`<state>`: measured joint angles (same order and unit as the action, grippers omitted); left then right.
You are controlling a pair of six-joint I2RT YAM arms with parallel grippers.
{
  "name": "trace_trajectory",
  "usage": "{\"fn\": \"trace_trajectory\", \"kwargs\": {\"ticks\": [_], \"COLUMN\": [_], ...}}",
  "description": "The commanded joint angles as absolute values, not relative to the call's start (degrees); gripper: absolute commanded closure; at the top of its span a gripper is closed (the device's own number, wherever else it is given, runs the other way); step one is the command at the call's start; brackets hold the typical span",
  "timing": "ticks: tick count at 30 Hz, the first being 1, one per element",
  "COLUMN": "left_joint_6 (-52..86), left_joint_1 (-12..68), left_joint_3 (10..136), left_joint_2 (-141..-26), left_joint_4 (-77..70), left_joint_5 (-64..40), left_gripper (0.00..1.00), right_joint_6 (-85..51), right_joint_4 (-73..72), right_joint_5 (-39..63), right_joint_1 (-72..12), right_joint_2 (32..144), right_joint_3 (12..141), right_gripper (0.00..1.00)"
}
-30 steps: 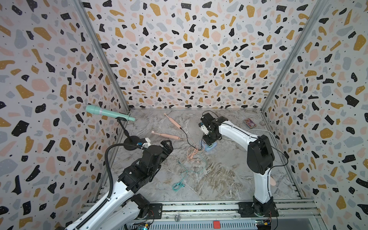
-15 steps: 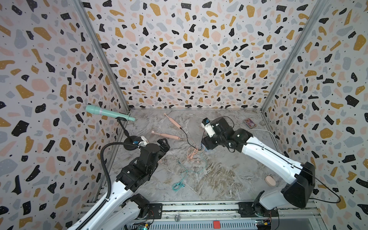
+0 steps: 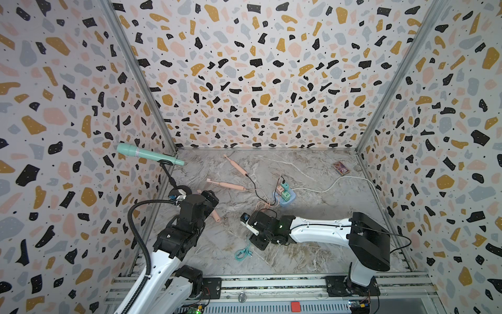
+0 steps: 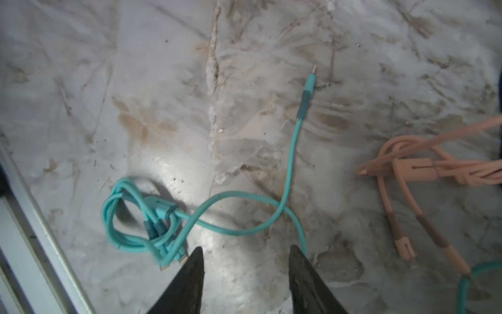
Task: Charge the electric toothbrush
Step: Pick up the charging cable from the center of the board.
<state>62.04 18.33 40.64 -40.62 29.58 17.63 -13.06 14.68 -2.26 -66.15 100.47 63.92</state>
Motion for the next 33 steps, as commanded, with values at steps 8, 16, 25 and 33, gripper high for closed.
{"fn": "trace_trajectory", "kwargs": {"ticks": [8,16,25,33], "left_joint_6": [60.6,60.5,60.6,61.2], "left_joint_1": [13.1,10.2,9.9,9.9], "left_joint_3": [38.6,36.7,36.2,35.0], "left_joint_2": [-42.7,-44.6,-45.3,-45.4], "left_joint_4": [29.2,27.8,27.1,25.9], "left_joint_5": [13.4,9.5,8.1,6.8], "left_gripper": [0.00,0.00,0.00,0.00], "right_joint_6": [-12.3,-11.5,-11.0,-8.8], "right_joint_4": [10.7,12.5,11.9,8.4], "right_joint_5": [-4.8,-13.4,-16.9,-16.0], "right_joint_1": [-63.9,-65.9,-66.2,-65.0], "right_joint_2": [111.1,116.4,119.0,117.7], "right_joint_3": [74.9,76.5,75.4,72.4], "right_gripper": [0.58,0.58,0.71,0.68]}}
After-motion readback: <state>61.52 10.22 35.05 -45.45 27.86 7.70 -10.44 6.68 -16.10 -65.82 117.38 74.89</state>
